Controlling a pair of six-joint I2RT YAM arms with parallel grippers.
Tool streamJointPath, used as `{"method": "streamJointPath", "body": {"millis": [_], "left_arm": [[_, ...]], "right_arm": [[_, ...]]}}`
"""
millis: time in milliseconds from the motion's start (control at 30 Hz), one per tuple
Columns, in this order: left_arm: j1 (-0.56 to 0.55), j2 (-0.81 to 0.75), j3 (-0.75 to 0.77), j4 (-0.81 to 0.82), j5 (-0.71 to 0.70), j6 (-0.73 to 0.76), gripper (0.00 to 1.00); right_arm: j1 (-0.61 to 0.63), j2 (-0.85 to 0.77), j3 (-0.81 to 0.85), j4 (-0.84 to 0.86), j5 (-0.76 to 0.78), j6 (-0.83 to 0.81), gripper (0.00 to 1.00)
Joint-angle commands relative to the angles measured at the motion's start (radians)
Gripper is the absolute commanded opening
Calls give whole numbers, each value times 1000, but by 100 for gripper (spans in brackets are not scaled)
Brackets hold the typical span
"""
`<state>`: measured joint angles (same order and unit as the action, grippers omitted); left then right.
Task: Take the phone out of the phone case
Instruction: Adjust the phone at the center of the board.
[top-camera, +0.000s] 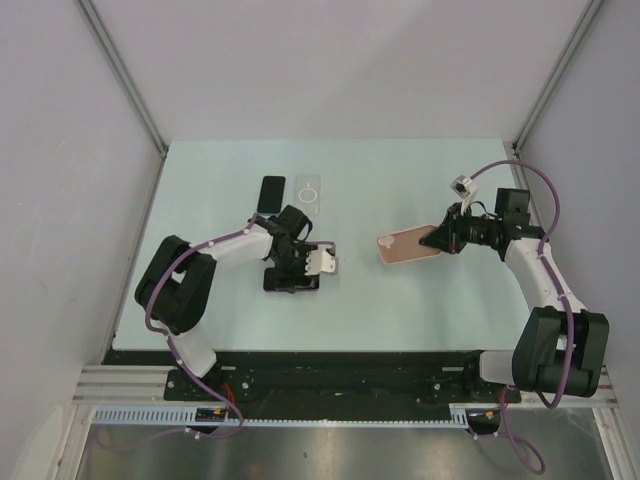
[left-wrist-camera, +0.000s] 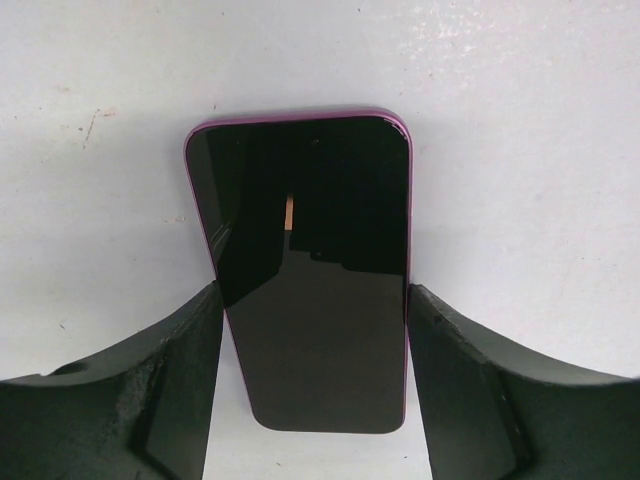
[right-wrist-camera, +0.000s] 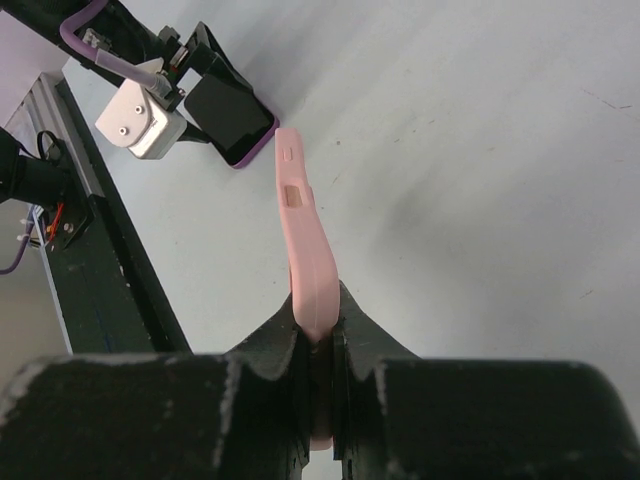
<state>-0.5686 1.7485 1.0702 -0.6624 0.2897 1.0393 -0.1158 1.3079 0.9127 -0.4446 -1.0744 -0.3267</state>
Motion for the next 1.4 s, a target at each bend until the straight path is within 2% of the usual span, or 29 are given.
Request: {"method": "streamJointPath", "body": {"millis": [0, 267, 567, 700, 800, 833, 900, 1000, 1100, 1233, 1367], "left_arm": [[-30, 8, -7, -36, 40, 24, 56], [-183, 49, 30, -36, -6, 123, 56], [-336, 167, 206, -42, -156, 298, 53], [-370, 195, 301, -74, -161, 300, 55], [-370, 172, 333, -92, -80, 254, 72], [-370, 142, 336, -94, -49, 243, 86], [-369, 114, 349, -94, 3, 194, 99], [-341, 56, 373, -89, 13, 121, 100], [-274, 14, 364, -46, -52, 74, 100], [-139, -21, 275, 88, -153, 105, 100], [-70, 32, 246, 144, -216, 134, 100]], "right_arm": [[-8, -42, 34, 6, -41, -11, 0], [-76, -90, 34, 66, -1, 60, 0], [-214, -114, 34, 72, -42, 84, 0], [-263, -122, 34, 60, -87, 92, 0], [-274, -124, 34, 53, -90, 91, 0], [-274, -122, 34, 56, -90, 92, 0], [-272, -114, 34, 60, -96, 100, 0], [-272, -105, 34, 55, -104, 95, 0], [-272, -104, 34, 46, -114, 87, 0], [-266, -107, 34, 43, -124, 87, 0], [-263, -111, 34, 40, -133, 83, 0]]}}
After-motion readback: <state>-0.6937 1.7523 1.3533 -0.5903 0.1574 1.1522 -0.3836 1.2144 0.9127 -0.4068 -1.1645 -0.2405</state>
